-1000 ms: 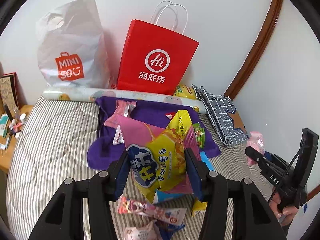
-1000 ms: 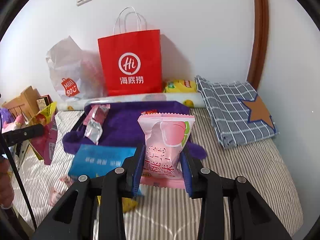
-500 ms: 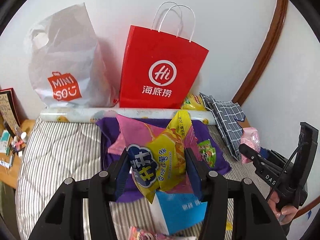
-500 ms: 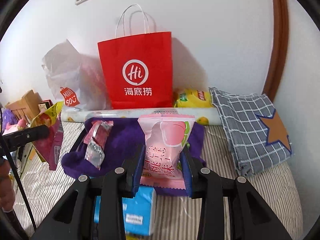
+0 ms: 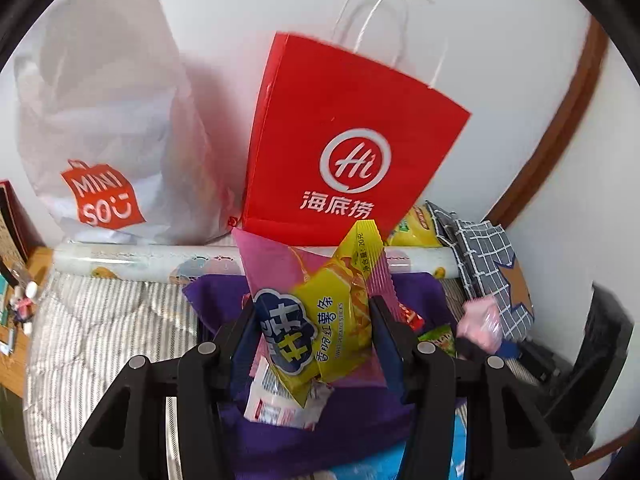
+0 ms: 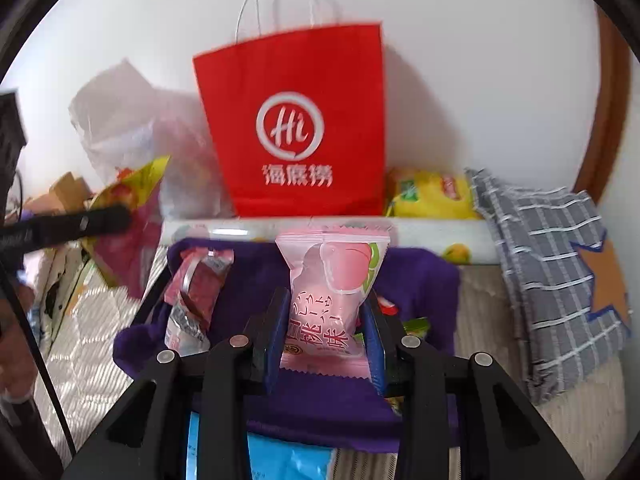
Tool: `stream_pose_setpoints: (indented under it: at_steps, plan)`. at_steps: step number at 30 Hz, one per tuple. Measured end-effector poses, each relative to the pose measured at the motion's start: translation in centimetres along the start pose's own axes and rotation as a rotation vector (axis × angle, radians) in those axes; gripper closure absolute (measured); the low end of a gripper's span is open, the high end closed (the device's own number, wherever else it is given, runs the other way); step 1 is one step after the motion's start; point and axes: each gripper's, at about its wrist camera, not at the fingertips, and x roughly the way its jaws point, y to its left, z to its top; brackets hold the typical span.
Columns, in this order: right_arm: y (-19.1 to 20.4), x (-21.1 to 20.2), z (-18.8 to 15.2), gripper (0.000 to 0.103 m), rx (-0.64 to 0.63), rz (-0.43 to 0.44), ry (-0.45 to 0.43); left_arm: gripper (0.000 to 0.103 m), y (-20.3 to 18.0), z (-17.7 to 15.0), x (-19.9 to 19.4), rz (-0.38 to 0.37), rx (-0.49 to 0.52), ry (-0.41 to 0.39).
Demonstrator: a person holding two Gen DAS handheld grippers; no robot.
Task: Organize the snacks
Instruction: 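Carry the pink packet and pink-yellow chip bag over the purple cloth, then open right tool dropping pink packet on cloth while left releases chip bag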
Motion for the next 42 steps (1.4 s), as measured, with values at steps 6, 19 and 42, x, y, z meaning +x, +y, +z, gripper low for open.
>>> stream_pose_setpoints:
  at_steps: [6, 19, 42]
  plan:
    - [-0.1, 2.8, -1.4, 0.067, -0.01, 0.028, 0.078, 0.053, 1.0, -0.3, 3.1, 0.014, -0.005, 0.064]
    - [-0.7, 4.6, -2.6, 0.067, -0.008, 0.068, 0.161, 0.052, 0.4, -2.3, 6.6, 0.047, 0.038, 0.181]
    - [-0.5, 2.7, -2.3, 0.038, -0.001, 0.082, 0.091, 0.039, -1.0, -2.2, 6.1, -0.002, 0.075, 0.196]
